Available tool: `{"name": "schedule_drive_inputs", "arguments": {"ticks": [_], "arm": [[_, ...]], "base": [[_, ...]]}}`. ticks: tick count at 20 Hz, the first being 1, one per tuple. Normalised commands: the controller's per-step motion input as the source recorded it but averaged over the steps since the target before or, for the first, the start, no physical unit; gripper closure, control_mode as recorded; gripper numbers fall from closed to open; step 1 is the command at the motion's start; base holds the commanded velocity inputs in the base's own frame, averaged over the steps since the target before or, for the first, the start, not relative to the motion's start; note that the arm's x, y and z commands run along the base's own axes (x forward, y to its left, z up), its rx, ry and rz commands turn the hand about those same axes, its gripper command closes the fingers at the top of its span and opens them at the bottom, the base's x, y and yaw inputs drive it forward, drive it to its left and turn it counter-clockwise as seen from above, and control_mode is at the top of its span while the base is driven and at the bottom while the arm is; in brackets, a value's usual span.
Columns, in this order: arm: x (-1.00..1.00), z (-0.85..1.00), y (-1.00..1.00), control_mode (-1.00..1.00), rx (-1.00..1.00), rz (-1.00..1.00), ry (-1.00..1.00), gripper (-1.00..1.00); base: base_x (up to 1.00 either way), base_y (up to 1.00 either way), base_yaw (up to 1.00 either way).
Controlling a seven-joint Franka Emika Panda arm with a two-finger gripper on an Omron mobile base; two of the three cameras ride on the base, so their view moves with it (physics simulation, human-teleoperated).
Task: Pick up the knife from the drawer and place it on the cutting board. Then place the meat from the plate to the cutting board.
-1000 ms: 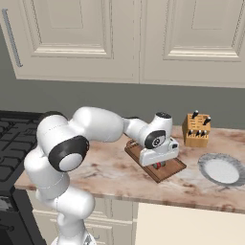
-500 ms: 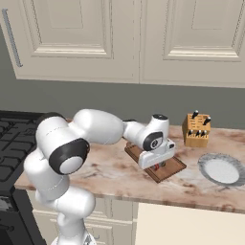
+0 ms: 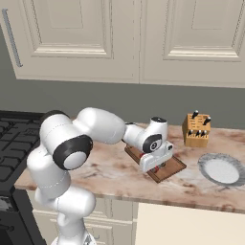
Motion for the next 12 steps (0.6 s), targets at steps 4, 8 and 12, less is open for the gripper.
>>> {"name": "schedule_drive_inputs", "arguments": {"ticks": [4, 8, 12], "arm": [[0.18, -0.15, 0.0, -1.0, 0.0, 0.08, 0.0, 1.0], [0.17, -0.05, -0.03, -1.0, 0.01, 0.07, 0.0, 1.0], [0.11, -0.04, -0.11, -1.0, 0.0, 0.05, -0.03, 1.0]], "base": [[0.0, 0.0, 0.0], [0.0, 0.0, 0.0], [0.0, 0.0, 0.0]]}}
